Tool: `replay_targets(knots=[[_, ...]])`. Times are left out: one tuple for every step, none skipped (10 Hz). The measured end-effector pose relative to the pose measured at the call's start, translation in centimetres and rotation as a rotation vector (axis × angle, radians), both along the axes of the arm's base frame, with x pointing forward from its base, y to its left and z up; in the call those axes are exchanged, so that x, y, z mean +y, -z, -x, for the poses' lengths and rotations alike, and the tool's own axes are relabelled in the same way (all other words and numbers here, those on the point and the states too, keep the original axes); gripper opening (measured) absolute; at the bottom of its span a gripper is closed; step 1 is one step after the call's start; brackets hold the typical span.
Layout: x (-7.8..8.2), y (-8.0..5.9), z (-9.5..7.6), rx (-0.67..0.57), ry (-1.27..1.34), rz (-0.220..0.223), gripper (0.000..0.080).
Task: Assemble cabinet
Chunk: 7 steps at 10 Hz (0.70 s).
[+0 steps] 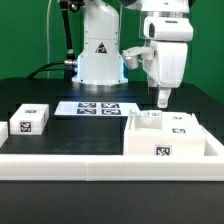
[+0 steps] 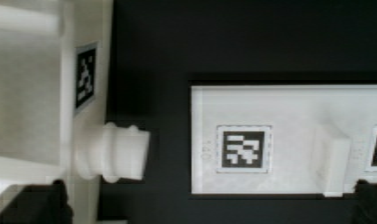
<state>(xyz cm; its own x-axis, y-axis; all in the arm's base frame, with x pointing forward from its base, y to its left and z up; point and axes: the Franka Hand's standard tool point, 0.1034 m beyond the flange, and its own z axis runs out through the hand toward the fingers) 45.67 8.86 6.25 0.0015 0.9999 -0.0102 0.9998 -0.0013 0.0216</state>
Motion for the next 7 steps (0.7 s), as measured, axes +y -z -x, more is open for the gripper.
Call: replay_targets(knots=[[0.1, 0.1, 0.1, -0.001, -0.002, -0.001, 0.0797], [0.5, 0.3, 0.8, -0.007, -0.014, -0.01, 0.0797], [0.6, 0.6, 1.4, -0.019, -0.036, -0.02, 0.0797], [0.7, 1.1, 2.2, -0.021, -0.036, -0.028, 0.0797], [0.7, 1.8, 2.9, -0.007, -0.035, -0.029, 0.0797], [0.8, 2.2, 3.1, -0.007, -0.027, -0.035, 0.0797], [1.0, 2.7, 3.4, -0.003, -0.011, -0.041, 0.0797]])
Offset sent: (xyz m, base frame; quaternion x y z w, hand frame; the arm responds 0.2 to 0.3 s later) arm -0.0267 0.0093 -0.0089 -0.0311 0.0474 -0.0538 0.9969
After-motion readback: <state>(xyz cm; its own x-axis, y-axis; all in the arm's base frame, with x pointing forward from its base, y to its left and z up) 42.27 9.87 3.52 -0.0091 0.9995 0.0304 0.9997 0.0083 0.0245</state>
